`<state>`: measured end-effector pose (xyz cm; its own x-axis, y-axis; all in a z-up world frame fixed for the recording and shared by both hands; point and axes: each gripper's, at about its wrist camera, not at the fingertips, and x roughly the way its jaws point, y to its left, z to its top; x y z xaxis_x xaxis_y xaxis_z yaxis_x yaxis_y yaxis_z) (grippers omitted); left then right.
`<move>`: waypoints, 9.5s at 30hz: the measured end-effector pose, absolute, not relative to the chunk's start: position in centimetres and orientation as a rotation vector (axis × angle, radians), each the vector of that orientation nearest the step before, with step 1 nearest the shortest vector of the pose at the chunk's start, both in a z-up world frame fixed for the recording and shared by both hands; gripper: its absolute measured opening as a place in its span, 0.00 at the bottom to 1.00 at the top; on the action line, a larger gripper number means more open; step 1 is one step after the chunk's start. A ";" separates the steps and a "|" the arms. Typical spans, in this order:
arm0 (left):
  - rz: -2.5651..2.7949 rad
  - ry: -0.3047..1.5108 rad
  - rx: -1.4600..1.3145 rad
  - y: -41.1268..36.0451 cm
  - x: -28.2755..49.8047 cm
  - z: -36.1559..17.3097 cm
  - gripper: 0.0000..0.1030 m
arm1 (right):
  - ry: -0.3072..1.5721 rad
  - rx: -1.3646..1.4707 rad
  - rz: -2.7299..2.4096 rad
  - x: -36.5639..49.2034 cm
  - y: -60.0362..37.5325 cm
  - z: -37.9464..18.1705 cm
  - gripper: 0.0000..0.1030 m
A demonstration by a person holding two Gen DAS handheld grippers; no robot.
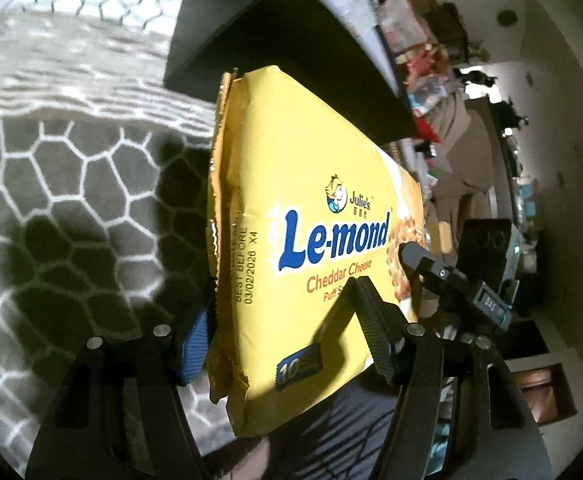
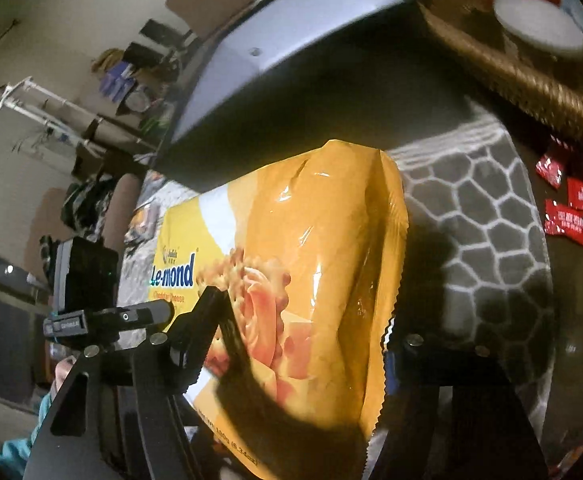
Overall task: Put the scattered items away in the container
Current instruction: 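Lower the Le-mond pack into the box and open both grippers, then withdraw both grippers from the box back over the table, then reach the right gripper to the orange-wrapped snack cake beside the cookie packets, then grasp the gold-red wrapped snack cake with the left gripper while the right gripper holds its cake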
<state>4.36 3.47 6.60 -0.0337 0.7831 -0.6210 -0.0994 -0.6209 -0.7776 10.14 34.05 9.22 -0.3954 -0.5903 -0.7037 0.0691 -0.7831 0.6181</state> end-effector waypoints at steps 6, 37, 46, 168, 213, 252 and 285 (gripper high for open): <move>1.782 -0.703 -1.513 3.4 3.9 13.3 0.61 | -0.651 1.298 -2.259 8.7 33.5 15.9 0.67; 1.971 -0.653 -1.542 9.5 -25.0 17.1 0.62 | -0.684 1.390 -2.314 -24.9 36.9 18.1 0.66; 2.045 -0.456 -1.653 13.0 -29.0 13.9 0.64 | -0.635 1.540 -2.358 -29.3 37.4 13.4 0.66; 2.828 -0.134 -1.508 -9.8 7.3 17.6 1.00 | 0.011 1.323 -2.633 5.4 10.3 16.1 1.00; 2.844 -0.560 -1.497 -32.7 0.6 8.1 1.00 | -0.148 1.322 -2.494 -6.7 -1.9 7.1 1.00; 2.818 -0.716 -1.411 -36.6 -4.4 7.6 1.00 | -0.142 1.316 -2.428 -12.4 -14.4 1.6 0.67; 2.780 -0.464 -1.461 -23.3 -17.5 8.6 1.00 | 0.032 1.258 -2.571 -10.6 -2.7 4.3 0.51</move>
<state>-17.45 -23.34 8.64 -0.5762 0.1053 -0.8105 0.1633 -0.9568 -0.2404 -10.61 -2.69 4.28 -0.5825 -0.2375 -0.7774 0.2566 -0.9612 0.1014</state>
